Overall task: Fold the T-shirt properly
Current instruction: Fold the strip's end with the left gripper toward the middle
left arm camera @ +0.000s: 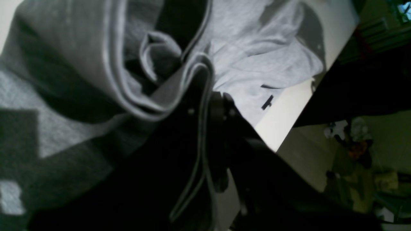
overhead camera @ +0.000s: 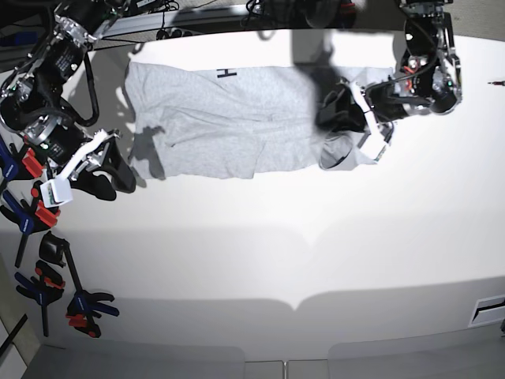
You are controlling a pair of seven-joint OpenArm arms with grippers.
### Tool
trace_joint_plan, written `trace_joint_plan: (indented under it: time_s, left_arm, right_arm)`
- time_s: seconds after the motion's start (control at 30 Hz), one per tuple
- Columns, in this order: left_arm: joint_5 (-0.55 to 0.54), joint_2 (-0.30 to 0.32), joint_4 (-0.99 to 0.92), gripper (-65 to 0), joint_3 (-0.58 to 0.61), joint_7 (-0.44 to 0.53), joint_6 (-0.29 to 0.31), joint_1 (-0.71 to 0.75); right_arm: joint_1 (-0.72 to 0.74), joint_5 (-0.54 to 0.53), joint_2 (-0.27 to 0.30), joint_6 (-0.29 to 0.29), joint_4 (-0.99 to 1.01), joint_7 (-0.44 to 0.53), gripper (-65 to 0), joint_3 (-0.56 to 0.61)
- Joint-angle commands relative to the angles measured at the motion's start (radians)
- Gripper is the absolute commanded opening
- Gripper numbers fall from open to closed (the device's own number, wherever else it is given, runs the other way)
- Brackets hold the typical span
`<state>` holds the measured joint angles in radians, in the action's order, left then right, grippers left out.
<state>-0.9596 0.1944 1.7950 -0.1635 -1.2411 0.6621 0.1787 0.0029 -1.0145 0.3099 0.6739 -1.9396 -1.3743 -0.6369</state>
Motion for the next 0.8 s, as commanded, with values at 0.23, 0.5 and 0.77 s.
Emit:
trace_joint_plan:
  time_s: [0.23,0.5,0.77]
  left_arm:
    - [0.079,0.003,0.018,-65.0,0.014,0.031,0.004,-0.01]
    - [-0.123,0.003,0.018,-23.4,0.014,0.113,0.004,-0.01]
    - [-0.227,0.003,0.018,-20.5,0.014,0.102,0.005,-0.01]
  right_arm:
    - [0.013,-0.018,0.014,0.007,-0.018,0.023,-38.5,-0.004]
    - [0.013,0.013,0.014,0.008,-0.017,0.026,-38.5,-0.005]
    - [0.013,0.132,0.014,0.004,-0.017,0.074,-19.3,-0.005]
